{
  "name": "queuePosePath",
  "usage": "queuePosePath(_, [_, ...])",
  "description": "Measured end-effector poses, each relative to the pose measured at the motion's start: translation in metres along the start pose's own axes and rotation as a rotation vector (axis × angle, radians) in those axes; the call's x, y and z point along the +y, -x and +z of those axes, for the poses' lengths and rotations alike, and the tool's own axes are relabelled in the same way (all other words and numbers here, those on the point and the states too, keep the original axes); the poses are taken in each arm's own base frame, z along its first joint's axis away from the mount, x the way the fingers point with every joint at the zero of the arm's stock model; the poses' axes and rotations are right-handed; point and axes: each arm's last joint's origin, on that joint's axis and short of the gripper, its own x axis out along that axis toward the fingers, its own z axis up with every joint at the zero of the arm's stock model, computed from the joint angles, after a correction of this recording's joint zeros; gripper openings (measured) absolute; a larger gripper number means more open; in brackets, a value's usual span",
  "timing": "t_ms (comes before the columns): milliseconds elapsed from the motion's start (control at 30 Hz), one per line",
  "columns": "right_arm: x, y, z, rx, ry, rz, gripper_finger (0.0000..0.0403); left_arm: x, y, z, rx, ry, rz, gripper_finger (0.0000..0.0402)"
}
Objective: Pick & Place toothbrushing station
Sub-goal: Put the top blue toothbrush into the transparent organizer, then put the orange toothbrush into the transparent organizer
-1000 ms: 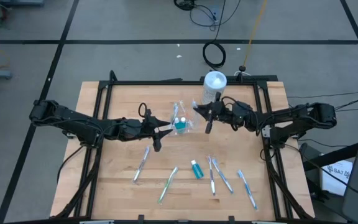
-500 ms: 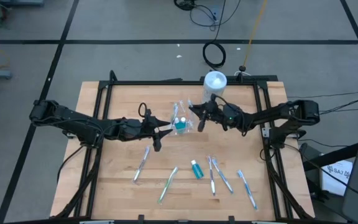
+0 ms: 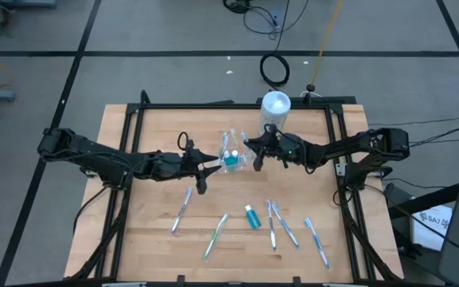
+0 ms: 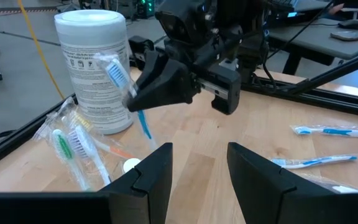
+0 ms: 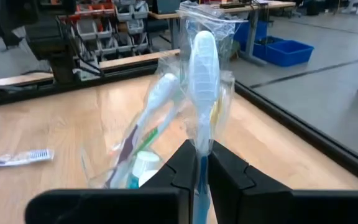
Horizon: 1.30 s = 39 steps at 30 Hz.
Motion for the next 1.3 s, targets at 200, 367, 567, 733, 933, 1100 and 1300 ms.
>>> queuePosePath(200, [-0.001, 0.000, -0.005, 0.052, -0.013, -0.006, 0.0023, 0.000, 0.000, 0.000, 0.000, 0.000, 0.000, 0.0157])
queuePosePath(367, [-0.001, 0.000, -0.009, 0.094, -0.023, -0.013, 0.0021, 0.000, 0.000, 0.000, 0.000, 0.002, 0.000, 0.0157])
queuePosePath(567, [-0.001, 0.001, -0.012, 0.119, -0.038, -0.020, 0.0031, 0.000, 0.000, 0.000, 0.000, 0.002, 0.000, 0.0157])
queuePosePath(733, [-0.001, 0.001, -0.012, 0.128, -0.022, -0.016, 0.0044, 0.000, 0.000, 0.000, 0.000, 0.005, 0.000, 0.0157])
queuePosePath(933, [-0.002, 0.001, -0.015, 0.155, -0.017, -0.016, 0.0086, 0.000, 0.000, 0.000, 0.004, 0.008, 0.001, 0.0157])
queuePosePath(1100, [-0.002, 0.001, -0.016, 0.162, -0.016, -0.017, 0.0136, 0.001, 0.000, -0.005, 0.046, 0.031, 0.019, 0.0157])
queuePosePath(1300, [-0.002, 0.001, -0.016, 0.162, -0.016, -0.017, 0.0187, 0.008, 0.001, -0.017, 0.140, 0.035, 0.150, 0.0157])
